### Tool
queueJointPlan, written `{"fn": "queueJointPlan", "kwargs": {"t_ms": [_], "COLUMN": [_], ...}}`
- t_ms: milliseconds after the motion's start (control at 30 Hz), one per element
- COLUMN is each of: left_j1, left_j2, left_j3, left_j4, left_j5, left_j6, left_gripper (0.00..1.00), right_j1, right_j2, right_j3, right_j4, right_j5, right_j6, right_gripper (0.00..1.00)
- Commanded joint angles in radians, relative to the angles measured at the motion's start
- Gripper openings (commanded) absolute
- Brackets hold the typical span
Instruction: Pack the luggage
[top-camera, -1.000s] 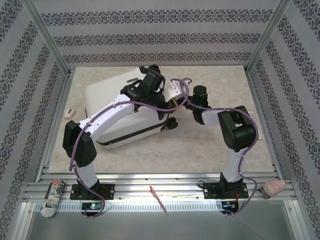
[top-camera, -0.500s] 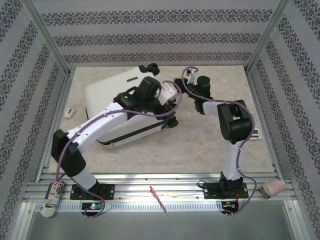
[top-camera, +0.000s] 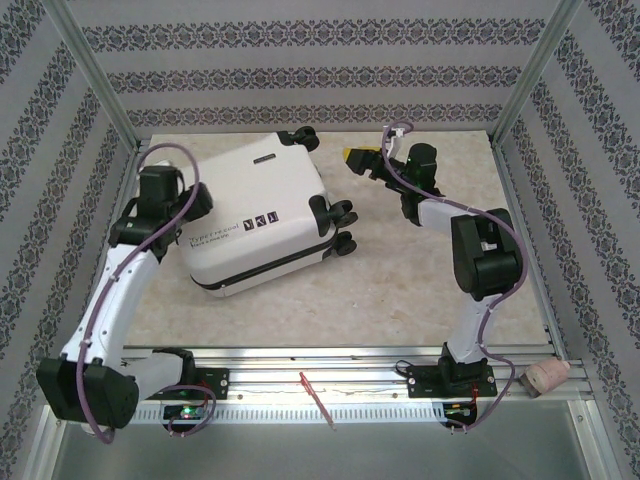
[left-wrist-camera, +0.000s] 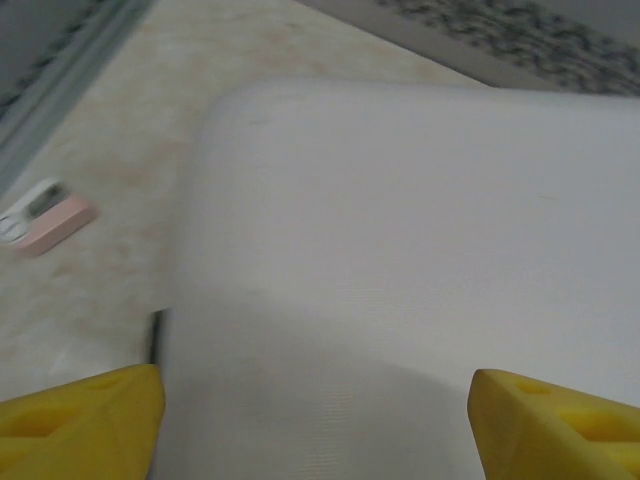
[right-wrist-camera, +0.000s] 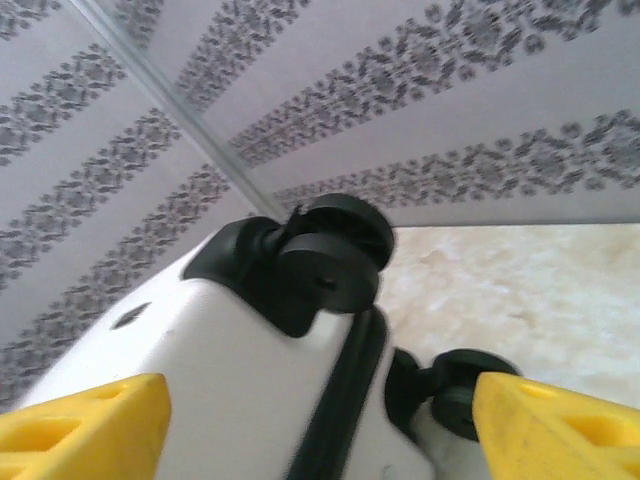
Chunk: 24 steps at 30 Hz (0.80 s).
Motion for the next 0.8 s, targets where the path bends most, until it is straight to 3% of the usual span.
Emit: {"fn": "queueJointPlan", "kwargs": {"t_ms": [0, 133, 333, 767], "left_j1": [0.067, 0.102, 0.110, 0.101], "left_j2": [-0.035, -0.011, 0.062, 0.370], "left_j3": [-0.054, -0.099, -0.119, 0.007], "left_j4": [-0.022, 0.002, 0.109, 0.394], "left_j5": [-0.002, 0.020, 0.185, 0.476], "left_j6": [-0.106, -0.117, -0.104, -0.071], "left_gripper": [0.80, 0.80, 0.77, 0.73], "right_j1": [0.020, 0.045, 0.089, 0.177], "right_j2": [-0.038, -0.056, -0.077, -0.270], "right_j3": [0.011, 0.002, -0.049, -0.345], "right_j4": [0.006, -0.002, 0.036, 0.056], "right_j5": [-0.123, -0.189, -0.264, -0.210], "right_j6": [0.051, 0.050, 0.069, 0.038], "right_gripper": [0.83, 0.86, 0.86, 0.68]}}
